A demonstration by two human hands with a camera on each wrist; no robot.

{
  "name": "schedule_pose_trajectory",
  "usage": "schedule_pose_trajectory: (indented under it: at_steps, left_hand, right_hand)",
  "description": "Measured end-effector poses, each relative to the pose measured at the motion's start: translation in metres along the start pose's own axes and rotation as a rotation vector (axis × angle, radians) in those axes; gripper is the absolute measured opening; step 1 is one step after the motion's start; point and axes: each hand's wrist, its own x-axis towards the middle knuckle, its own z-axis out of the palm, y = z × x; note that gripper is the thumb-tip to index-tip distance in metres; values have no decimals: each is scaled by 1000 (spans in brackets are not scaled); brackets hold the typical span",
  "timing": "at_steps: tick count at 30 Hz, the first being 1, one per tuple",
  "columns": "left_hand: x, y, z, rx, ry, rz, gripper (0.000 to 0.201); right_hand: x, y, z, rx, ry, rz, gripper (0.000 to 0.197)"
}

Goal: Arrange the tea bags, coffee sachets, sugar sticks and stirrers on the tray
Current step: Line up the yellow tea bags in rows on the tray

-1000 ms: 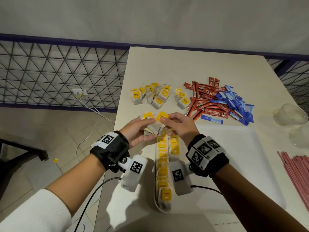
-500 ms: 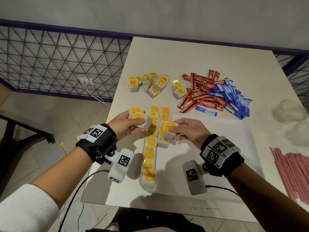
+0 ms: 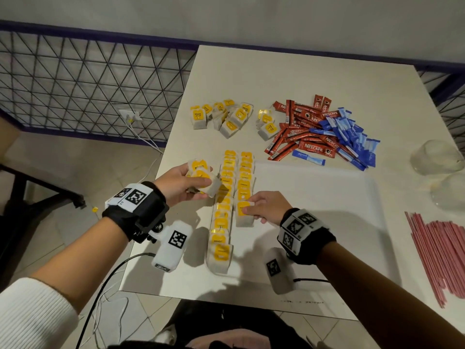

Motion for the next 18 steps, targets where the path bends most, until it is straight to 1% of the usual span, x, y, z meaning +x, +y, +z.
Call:
schedule_pose_trajectory:
  at_steps: [5, 8, 11, 14, 18]
  left_hand:
    - [2, 2, 0, 28, -18, -15, 26]
    - [4, 4, 2, 44, -32, -19, 26]
    - [6, 5, 3, 52, -39, -21, 26]
    - [8, 5, 4, 55, -47, -24, 26]
    - [11, 5, 4, 63, -54, -36, 26]
  right_hand:
    - [4, 1, 3, 33, 36, -51, 23]
    - [7, 3, 7, -45, 109, -88, 20]
    - [8, 4, 8, -67, 168, -103, 25]
    - [8, 5, 7, -40, 180, -111, 25]
    - [6, 5, 6, -56, 154, -113, 26]
